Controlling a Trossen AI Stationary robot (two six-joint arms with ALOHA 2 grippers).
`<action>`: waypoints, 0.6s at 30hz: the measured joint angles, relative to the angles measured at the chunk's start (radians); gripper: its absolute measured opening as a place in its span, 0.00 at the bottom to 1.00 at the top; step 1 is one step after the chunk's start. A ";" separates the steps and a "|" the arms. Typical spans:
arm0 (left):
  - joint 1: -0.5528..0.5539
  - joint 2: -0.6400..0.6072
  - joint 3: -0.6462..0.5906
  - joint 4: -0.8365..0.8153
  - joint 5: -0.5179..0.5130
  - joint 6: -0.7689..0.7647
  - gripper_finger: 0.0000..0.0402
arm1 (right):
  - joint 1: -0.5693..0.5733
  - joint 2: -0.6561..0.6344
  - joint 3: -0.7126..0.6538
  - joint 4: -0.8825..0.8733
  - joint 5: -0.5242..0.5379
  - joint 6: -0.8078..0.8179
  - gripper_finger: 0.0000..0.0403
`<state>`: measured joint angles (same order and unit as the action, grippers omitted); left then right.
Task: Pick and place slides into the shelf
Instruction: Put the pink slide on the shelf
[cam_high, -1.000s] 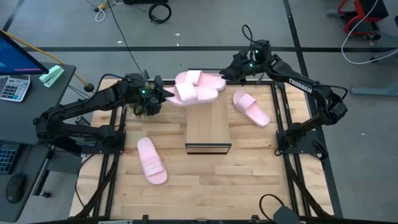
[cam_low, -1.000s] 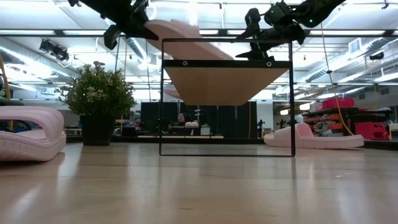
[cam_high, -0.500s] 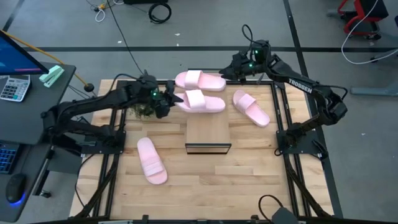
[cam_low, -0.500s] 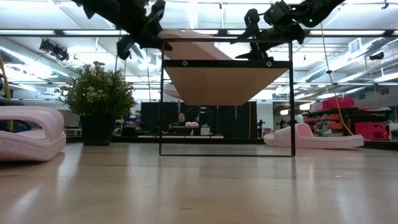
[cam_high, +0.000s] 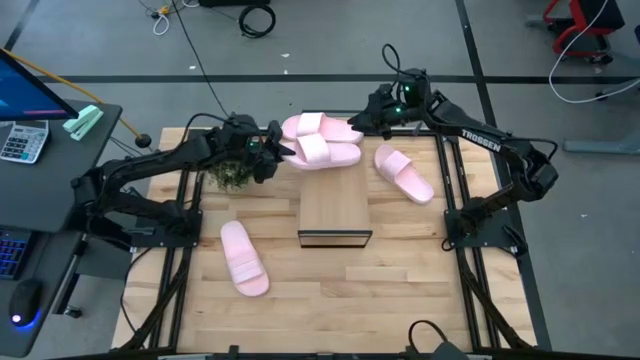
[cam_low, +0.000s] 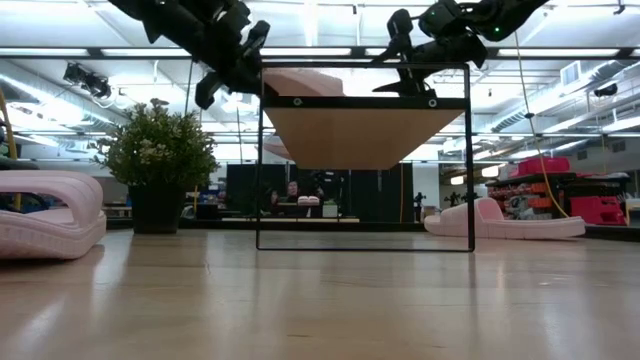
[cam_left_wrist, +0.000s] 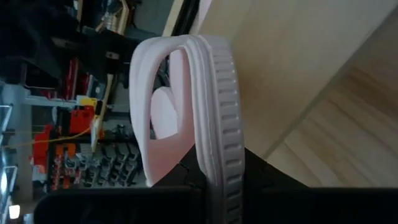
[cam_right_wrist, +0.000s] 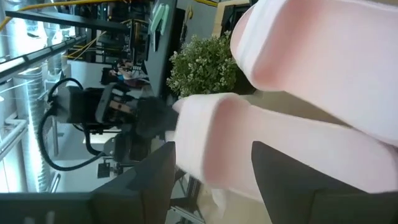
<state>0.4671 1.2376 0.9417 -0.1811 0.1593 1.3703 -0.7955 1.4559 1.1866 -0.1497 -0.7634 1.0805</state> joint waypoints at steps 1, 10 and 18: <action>0.006 0.002 0.000 -0.008 0.000 -0.002 0.10 | 0.001 0.000 0.000 0.000 0.001 0.000 0.54; 0.013 0.045 0.000 -0.004 0.003 -0.003 0.10 | 0.001 0.000 0.000 0.000 0.005 0.007 0.54; 0.013 0.068 0.000 -0.016 -0.002 -0.038 0.18 | 0.013 0.000 0.000 0.000 0.005 0.002 0.54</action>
<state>0.4804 1.3056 0.9421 -0.1968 0.1577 1.3327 -0.7829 1.4559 1.1866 -0.1497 -0.7585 1.0820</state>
